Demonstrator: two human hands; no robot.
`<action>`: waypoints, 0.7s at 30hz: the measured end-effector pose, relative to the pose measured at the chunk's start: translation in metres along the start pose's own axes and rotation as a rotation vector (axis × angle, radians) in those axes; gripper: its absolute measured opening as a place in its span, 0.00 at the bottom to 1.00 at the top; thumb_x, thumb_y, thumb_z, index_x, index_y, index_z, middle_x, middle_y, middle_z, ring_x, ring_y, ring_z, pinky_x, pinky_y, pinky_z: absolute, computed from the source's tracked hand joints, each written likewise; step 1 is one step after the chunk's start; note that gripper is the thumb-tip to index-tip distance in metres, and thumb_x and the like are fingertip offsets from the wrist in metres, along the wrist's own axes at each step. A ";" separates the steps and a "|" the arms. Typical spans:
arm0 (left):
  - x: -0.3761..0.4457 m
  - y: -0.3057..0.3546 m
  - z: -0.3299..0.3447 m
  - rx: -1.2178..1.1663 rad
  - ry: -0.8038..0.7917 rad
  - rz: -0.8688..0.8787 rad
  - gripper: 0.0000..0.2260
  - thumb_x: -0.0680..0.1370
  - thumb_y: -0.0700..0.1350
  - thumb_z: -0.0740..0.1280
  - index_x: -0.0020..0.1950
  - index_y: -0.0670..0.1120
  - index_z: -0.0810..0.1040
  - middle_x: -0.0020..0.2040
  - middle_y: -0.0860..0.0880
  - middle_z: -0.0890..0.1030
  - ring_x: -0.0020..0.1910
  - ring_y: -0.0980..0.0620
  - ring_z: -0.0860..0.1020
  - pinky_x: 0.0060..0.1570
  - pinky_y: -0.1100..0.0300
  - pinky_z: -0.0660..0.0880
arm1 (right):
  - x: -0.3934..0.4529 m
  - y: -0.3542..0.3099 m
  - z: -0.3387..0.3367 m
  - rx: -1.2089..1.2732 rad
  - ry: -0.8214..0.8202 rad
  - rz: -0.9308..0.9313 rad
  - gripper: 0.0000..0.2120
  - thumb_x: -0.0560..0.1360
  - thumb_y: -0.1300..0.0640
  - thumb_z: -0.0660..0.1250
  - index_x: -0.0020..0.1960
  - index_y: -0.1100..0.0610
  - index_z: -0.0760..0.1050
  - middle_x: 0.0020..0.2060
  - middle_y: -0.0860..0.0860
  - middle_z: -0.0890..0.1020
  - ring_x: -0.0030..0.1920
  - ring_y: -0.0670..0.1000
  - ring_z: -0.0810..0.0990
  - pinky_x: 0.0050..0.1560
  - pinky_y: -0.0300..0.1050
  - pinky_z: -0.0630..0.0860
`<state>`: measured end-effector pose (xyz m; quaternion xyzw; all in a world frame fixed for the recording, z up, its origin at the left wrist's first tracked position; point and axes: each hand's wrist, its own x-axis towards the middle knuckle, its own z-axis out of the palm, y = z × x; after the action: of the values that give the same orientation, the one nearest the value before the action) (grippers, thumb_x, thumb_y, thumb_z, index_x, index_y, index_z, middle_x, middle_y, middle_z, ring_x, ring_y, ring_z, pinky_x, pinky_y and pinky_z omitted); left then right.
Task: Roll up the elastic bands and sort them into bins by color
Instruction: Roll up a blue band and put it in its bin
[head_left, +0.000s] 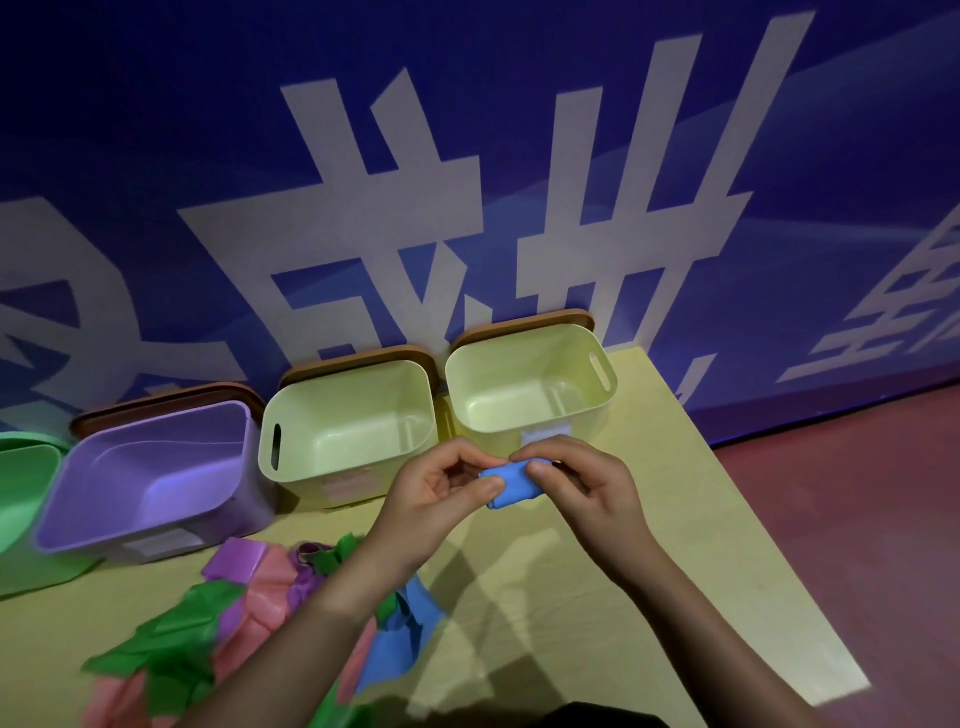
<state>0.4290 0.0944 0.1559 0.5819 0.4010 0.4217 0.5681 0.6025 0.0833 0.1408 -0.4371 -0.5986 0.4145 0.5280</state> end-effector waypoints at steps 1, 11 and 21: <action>0.002 -0.001 0.001 -0.003 0.014 -0.029 0.11 0.70 0.46 0.71 0.48 0.41 0.79 0.39 0.55 0.81 0.39 0.59 0.78 0.41 0.68 0.73 | 0.001 0.002 0.002 0.048 0.028 0.055 0.06 0.72 0.53 0.66 0.45 0.50 0.81 0.40 0.41 0.83 0.43 0.41 0.80 0.45 0.31 0.72; 0.033 -0.023 0.020 -0.392 0.358 -0.366 0.06 0.78 0.33 0.63 0.55 0.36 0.75 0.51 0.36 0.81 0.49 0.45 0.83 0.51 0.57 0.80 | 0.024 0.030 0.013 0.262 0.227 0.413 0.06 0.72 0.64 0.72 0.49 0.60 0.82 0.41 0.51 0.85 0.42 0.46 0.82 0.47 0.39 0.76; 0.086 -0.041 -0.001 -0.219 0.352 -0.438 0.05 0.76 0.36 0.68 0.52 0.37 0.78 0.46 0.41 0.82 0.45 0.48 0.82 0.48 0.59 0.80 | 0.093 0.054 0.000 0.053 0.108 0.502 0.03 0.72 0.65 0.72 0.46 0.62 0.81 0.37 0.53 0.84 0.36 0.44 0.81 0.38 0.36 0.77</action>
<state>0.4560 0.1775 0.1177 0.3347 0.5616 0.4241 0.6267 0.6020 0.1870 0.1143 -0.5795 -0.4315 0.5241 0.4509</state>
